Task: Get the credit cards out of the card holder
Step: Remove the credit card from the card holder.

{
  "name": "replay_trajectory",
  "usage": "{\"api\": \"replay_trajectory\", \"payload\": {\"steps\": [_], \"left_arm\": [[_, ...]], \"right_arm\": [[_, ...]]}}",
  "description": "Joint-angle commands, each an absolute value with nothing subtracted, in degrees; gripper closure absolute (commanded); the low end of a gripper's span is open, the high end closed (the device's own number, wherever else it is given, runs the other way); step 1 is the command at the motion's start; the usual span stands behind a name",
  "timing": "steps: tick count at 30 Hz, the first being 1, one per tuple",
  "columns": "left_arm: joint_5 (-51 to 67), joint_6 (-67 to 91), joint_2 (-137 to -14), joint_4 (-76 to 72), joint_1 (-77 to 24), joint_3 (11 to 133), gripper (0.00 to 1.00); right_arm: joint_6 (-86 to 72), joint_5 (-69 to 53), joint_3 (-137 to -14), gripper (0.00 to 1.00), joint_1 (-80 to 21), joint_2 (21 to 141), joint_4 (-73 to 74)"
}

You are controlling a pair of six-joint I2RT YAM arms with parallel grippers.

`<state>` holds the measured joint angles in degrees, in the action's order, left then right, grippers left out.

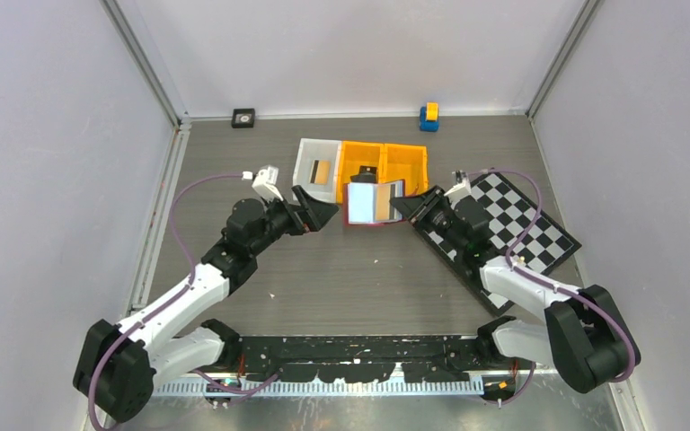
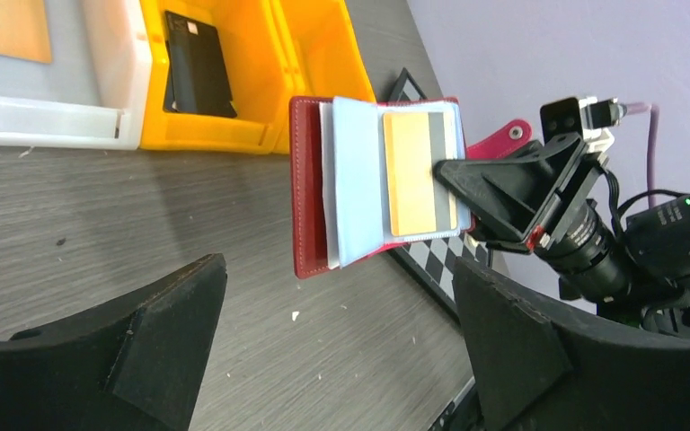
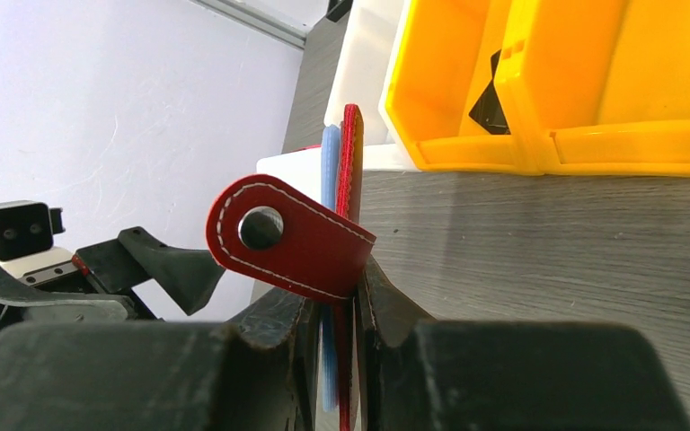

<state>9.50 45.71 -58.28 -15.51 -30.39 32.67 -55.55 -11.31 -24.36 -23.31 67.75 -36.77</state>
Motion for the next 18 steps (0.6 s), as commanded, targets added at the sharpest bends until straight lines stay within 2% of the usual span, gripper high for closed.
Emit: {"api": "replay_trajectory", "payload": {"steps": [1, 5, 7, 10, 18], "left_arm": [[7.05, 44.87, -58.41, -15.2, -30.32, 34.04, 0.0], [16.69, 44.88, -62.04, -25.37, -30.27, 33.01, 0.11], [21.73, 45.88, -64.89, -29.67, -30.4, 33.52, 0.12], [28.44, 46.33, -70.1, -30.72, -30.97, 36.65, 0.22], [29.56, 49.06, -76.9, -32.95, -31.51, 37.77, 0.23]], "right_arm": [[-55.94, -9.84, -25.36, 1.0, -23.64, 68.1, -38.27], [-57.28, -13.54, -25.21, 0.99, -23.64, 71.99, -44.15], [-57.63, -16.07, -24.93, 1.0, -23.6, 73.39, -47.24], [-57.32, -16.13, -24.3, 0.99, -23.62, 73.36, -48.0], [-57.17, -16.39, -24.34, 0.99, -23.6, 73.67, -47.73]]}}
